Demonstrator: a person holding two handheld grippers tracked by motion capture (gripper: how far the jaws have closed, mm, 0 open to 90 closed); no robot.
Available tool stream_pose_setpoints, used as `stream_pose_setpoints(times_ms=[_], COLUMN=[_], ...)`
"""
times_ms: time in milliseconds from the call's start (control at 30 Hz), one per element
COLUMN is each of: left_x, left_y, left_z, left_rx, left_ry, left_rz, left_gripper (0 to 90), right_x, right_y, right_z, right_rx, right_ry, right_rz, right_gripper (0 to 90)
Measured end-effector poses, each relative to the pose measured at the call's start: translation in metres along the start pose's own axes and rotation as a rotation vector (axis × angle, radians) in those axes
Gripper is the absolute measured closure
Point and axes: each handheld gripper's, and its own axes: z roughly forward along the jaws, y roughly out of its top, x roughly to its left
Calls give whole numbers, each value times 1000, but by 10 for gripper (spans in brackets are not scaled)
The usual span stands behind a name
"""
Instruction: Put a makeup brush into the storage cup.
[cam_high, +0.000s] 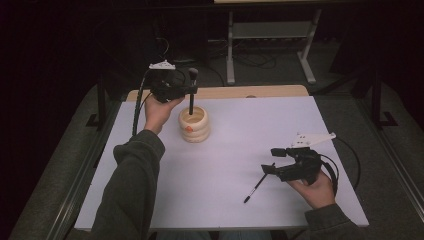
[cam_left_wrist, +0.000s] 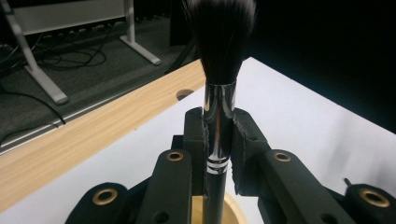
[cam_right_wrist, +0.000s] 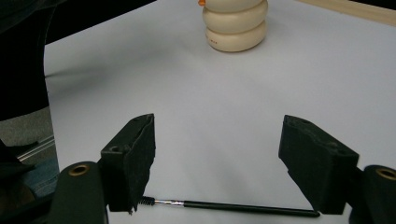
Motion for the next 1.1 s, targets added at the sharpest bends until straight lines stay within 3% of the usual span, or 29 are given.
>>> stream_pose_setpoints(times_ms=[333,1100], left_x=[5,11], left_y=[-11,-29], left_z=[7,16], left_rx=[16,50], left_ry=[11,15], left_rz=[-33,-54], left_gripper=[781,780], right_x=[-1,0], right_y=[0,-1], right_z=[-1,-1], right_rx=[-4,0], right_ry=[-3,-2], right_rz=[1,-3], right_gripper=[261,261])
